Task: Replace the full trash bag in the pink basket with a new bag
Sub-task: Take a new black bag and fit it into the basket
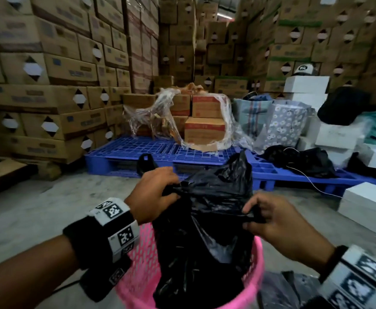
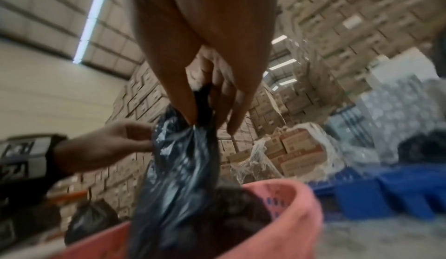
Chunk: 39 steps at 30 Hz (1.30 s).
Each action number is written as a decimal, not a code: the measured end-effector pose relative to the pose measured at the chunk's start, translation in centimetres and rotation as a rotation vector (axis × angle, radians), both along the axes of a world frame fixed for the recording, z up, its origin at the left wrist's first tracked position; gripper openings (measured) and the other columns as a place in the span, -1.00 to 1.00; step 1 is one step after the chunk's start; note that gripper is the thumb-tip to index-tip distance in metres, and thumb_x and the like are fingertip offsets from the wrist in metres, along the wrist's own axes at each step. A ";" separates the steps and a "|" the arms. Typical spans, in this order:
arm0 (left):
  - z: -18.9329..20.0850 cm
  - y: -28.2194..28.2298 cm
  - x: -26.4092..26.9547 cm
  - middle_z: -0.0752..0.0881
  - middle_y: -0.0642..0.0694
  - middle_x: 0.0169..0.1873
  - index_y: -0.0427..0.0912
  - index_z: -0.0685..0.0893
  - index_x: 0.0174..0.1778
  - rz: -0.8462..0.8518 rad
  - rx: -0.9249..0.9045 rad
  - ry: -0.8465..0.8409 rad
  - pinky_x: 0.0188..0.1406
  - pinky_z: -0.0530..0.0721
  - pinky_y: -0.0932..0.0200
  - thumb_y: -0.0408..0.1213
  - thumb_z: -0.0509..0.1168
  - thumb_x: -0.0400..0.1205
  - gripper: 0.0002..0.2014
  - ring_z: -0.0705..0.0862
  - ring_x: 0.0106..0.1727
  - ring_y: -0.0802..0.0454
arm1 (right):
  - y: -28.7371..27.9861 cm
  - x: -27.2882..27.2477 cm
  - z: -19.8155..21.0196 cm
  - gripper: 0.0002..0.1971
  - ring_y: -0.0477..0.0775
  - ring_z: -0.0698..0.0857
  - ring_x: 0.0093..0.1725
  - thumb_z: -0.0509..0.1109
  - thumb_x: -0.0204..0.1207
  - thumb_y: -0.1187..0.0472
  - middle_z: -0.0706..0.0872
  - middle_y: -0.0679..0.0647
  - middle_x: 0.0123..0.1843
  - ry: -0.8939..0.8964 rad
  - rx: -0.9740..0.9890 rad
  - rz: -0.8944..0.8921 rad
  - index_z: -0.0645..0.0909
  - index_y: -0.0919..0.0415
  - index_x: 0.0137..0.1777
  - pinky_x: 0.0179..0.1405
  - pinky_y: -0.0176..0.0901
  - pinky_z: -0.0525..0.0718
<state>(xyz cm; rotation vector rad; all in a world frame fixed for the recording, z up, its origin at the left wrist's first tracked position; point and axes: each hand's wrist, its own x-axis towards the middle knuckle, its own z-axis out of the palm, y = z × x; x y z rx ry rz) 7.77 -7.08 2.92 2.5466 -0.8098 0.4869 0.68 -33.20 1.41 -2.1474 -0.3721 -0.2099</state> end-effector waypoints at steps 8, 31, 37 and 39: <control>-2.6 0.8 -1.6 0.72 -0.17 -0.19 -0.15 0.62 -0.11 -0.134 0.312 -0.136 -0.33 0.50 -0.01 -0.10 0.10 0.57 -0.75 0.66 -0.14 -0.23 | 1.4 1.1 3.2 -0.49 -0.03 0.51 0.17 0.55 0.28 -0.06 0.56 -0.06 0.20 -0.222 -0.522 0.035 0.49 -0.04 0.21 0.15 -0.05 0.56; -4.6 7.4 -1.1 0.70 -0.06 -0.27 -0.07 0.54 -0.17 -0.302 0.428 -0.226 0.02 0.36 0.17 -0.03 0.17 0.58 -0.81 0.65 -0.19 -0.09 | 6.1 2.4 1.5 -0.85 -0.07 0.56 -0.36 0.39 0.50 0.12 0.68 0.08 -0.30 -0.068 -0.777 0.370 0.67 0.19 -0.18 -0.43 -0.34 0.41; -5.0 9.2 -1.7 0.67 -0.02 -0.49 -0.07 0.39 -0.21 -0.286 0.614 -0.441 0.13 0.39 0.13 -0.09 0.10 0.61 -0.85 0.67 -0.43 -0.06 | 4.6 0.8 1.2 -0.86 -0.09 0.47 -0.40 0.31 0.53 0.19 0.57 -0.06 -0.36 0.030 -0.944 0.398 0.63 0.21 -0.19 -0.42 -0.34 0.35; -4.8 9.9 -2.3 0.67 -0.01 -0.51 -0.04 0.39 -0.23 -0.251 0.644 -0.448 0.06 0.38 0.14 -0.09 0.08 0.61 -0.85 0.67 -0.46 -0.06 | 4.0 0.1 1.4 -0.85 -0.04 0.53 -0.30 0.28 0.56 0.17 0.67 0.02 -0.24 0.031 -0.972 0.397 0.66 0.17 -0.14 -0.36 -0.33 0.40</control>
